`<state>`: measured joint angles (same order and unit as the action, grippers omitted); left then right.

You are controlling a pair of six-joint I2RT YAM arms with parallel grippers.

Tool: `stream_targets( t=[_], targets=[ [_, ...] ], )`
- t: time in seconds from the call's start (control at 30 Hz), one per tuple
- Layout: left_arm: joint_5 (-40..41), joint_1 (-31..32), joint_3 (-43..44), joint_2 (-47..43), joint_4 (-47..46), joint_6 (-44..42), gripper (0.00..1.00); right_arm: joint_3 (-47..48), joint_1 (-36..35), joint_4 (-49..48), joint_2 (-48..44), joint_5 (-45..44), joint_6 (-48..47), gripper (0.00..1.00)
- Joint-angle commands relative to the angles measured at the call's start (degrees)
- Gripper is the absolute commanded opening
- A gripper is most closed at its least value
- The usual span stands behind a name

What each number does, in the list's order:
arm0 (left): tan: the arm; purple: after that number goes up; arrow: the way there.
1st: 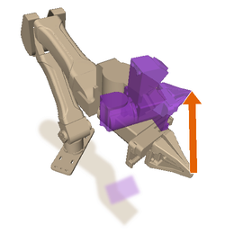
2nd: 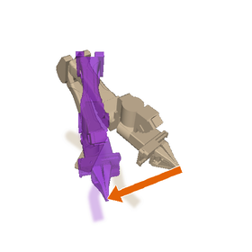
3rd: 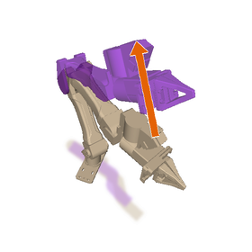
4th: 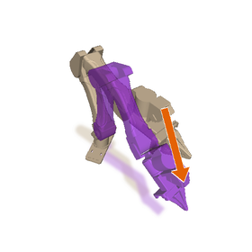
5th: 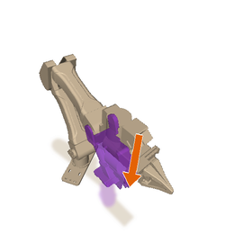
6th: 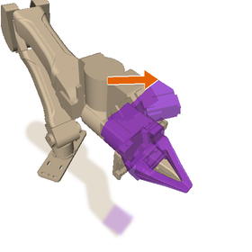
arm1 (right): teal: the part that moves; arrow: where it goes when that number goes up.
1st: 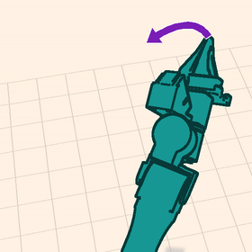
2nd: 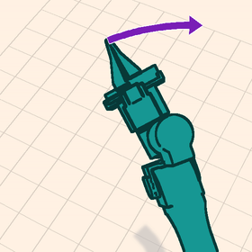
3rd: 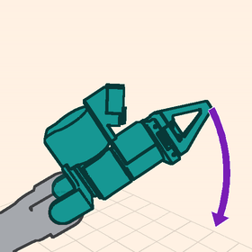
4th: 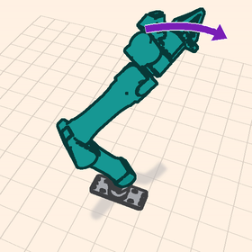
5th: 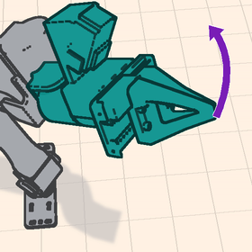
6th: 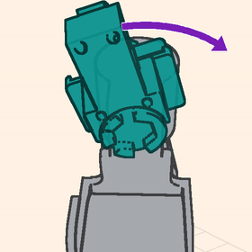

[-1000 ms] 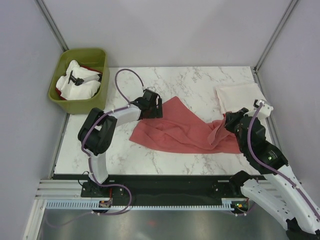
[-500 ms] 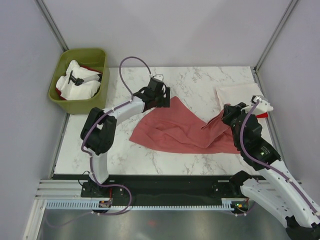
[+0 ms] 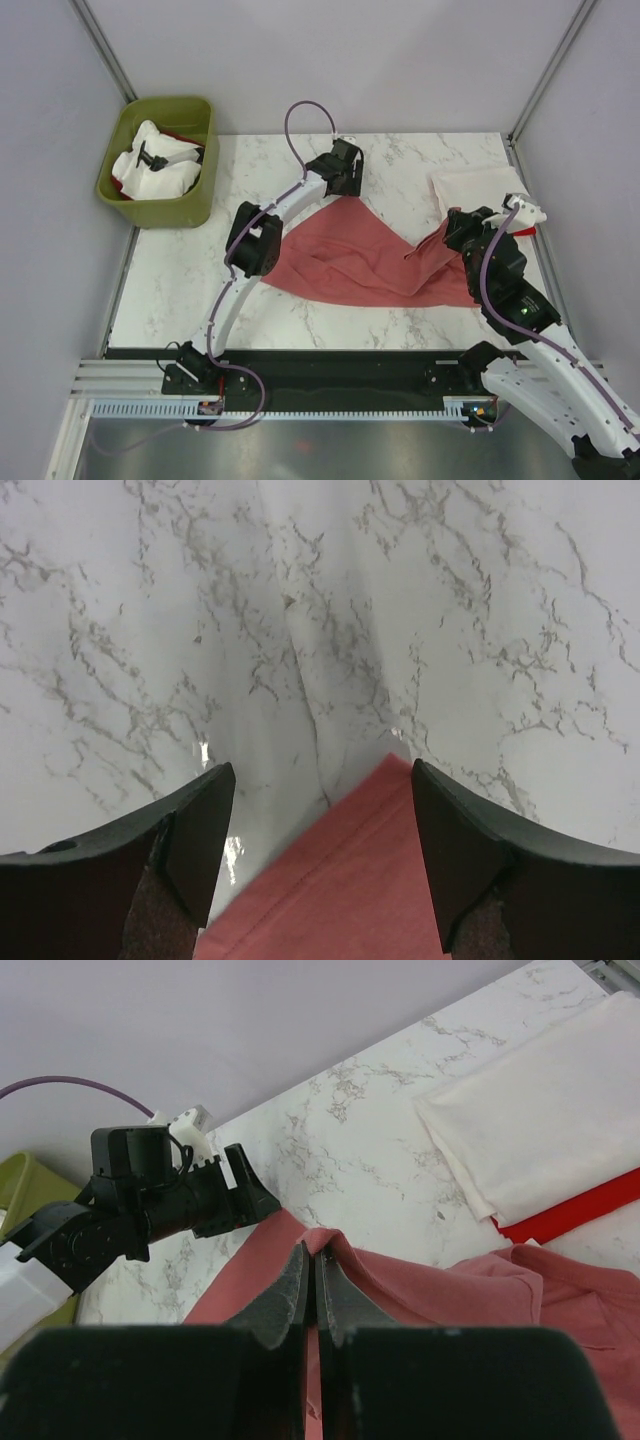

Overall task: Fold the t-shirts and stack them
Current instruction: Flatten the tshirt out

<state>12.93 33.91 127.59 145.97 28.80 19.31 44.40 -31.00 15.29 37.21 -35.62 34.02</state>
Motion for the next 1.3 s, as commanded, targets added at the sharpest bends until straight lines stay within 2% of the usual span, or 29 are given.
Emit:
stream_targets(
  t=[0.0,0.13,0.2,0.5,0.57,0.6,0.67,0.7,0.77,0.8,0.9,1.0,1.13,1.23,1.27],
  targets=[
    [-2.37,0.37,6.96,4.57,7.67,0.03,0.79,0.77,-0.11,-1.93,-0.91,0.46,-0.88,0.01],
    [-3.44,0.98,8.29,5.38,9.00,0.11,0.70,0.60,-0.02,-1.67,-1.88,0.11,-1.06,0.02],
    [-3.09,1.42,8.20,5.29,9.17,-0.24,0.69,0.60,-0.11,-1.58,-1.97,0.11,-1.06,0.02],
    [-4.31,3.18,7.67,4.85,8.82,-1.73,0.72,0.86,-0.11,-1.23,-1.18,0.28,-1.15,0.02],
    [-4.66,3.44,7.50,4.76,8.82,-2.08,0.67,0.95,-0.11,-1.14,-1.18,0.37,-1.24,0.02],
    [-4.75,3.62,7.41,4.76,8.82,-2.35,0.60,1.04,-0.02,-1.14,-1.26,0.46,-1.24,0.02],
    [-4.23,3.79,7.32,4.67,8.91,-2.79,0.55,1.04,-0.11,-1.23,-1.27,0.55,-1.24,0.03],
    [-4.14,3.79,7.32,4.59,8.73,-2.87,0.43,1.04,-0.11,-1.23,-1.18,0.55,-1.32,0.03],
    [-4.05,3.79,7.32,4.41,8.65,-3.22,0.32,1.04,-0.11,-1.14,-1.18,0.46,-1.24,0.03],
    [-3.96,3.79,7.32,4.32,8.64,-3.31,0.22,1.04,-0.11,-1.23,-0.92,0.63,-1.32,0.03],
    [-2.92,3.79,7.06,3.45,8.64,-3.32,0.03,1.04,-0.11,-1.14,-0.39,0.63,-1.24,0.03],
    [-0.72,3.62,5.13,0.29,8.38,-2.88,0.02,1.04,-0.11,-1.23,0.75,0.72,-0.98,0.03],
    [2.36,2.39,-0.84,-9.61,7.59,-0.25,0.02,1.21,-0.11,-1.66,3.74,1.51,-0.27,0.00],
    [5.61,0.81,-10.05,-19.36,4.61,2.56,0.02,1.30,-0.02,-2.19,7.69,1.25,0.34,0.00],
    [7.18,-0.06,-16.00,-22.54,2.34,3.53,0.02,1.56,0.41,-2.11,10.66,1.34,0.43,0.00]
  ],
)
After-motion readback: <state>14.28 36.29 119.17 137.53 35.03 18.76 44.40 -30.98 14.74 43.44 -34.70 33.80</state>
